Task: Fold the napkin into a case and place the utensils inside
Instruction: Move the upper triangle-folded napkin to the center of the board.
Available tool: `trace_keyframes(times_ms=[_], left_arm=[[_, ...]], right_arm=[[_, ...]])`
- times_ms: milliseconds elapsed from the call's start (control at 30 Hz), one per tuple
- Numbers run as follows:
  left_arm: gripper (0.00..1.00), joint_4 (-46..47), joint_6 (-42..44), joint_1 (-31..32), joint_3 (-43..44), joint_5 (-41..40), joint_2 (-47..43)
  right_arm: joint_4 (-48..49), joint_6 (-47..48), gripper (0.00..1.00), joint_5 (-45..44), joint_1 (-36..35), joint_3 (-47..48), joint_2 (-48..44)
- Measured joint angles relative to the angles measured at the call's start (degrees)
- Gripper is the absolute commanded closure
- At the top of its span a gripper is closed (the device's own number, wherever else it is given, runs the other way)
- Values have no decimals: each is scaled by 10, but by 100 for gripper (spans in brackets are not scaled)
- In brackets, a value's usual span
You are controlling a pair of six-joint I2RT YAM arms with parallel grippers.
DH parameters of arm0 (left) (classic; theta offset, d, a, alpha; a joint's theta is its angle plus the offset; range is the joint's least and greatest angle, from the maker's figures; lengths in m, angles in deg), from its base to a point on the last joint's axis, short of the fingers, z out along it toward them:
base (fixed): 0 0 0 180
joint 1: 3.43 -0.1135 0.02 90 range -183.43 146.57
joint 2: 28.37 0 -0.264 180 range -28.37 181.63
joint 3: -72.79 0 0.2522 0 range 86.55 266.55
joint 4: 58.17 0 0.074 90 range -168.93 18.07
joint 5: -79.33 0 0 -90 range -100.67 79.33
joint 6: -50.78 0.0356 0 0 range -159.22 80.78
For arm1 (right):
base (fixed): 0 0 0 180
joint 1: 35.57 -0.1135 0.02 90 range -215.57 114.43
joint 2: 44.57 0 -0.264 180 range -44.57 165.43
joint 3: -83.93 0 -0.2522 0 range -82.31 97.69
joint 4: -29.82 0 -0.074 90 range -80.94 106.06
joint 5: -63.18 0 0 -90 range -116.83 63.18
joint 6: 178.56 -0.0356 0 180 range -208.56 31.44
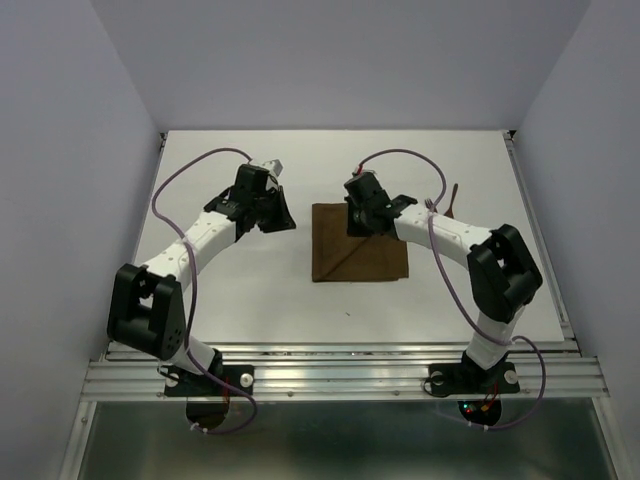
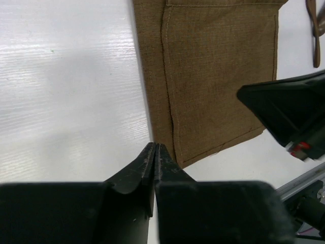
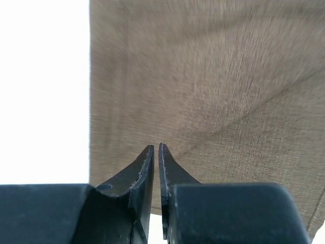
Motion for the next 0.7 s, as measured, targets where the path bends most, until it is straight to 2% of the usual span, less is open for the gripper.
trace_keyframes(times_ms=[67, 100, 133, 167, 200, 267, 333, 533, 700], left_arm=[[65, 7, -5, 0, 1, 4, 19], [65, 10, -5, 0, 2, 5, 34], [52, 9, -7, 0, 7, 9, 53], [47, 7, -7, 0, 19, 12, 78], [37, 8, -10, 1, 29, 14, 98], [27, 6, -10, 5, 56, 15, 137], [22, 6, -10, 10, 78, 14, 167], [23, 9, -7, 23, 132, 7, 231], [23, 13, -7, 28, 135, 5, 252]], right_arm=[[2, -4, 86, -9, 0, 4, -20], [3, -5, 86, -10, 0, 4, -23], [3, -9, 86, -13, 0, 4, -26], [3, -11, 85, -15, 0, 4, -27], [3, -16, 85, -18, 0, 3, -27], [3, -23, 84, -24, 0, -7, -30], [1, -30, 82, -32, 1, -30, -42], [-12, -39, 80, -38, 39, -92, -107], [-17, -38, 79, -43, 95, -115, -150]])
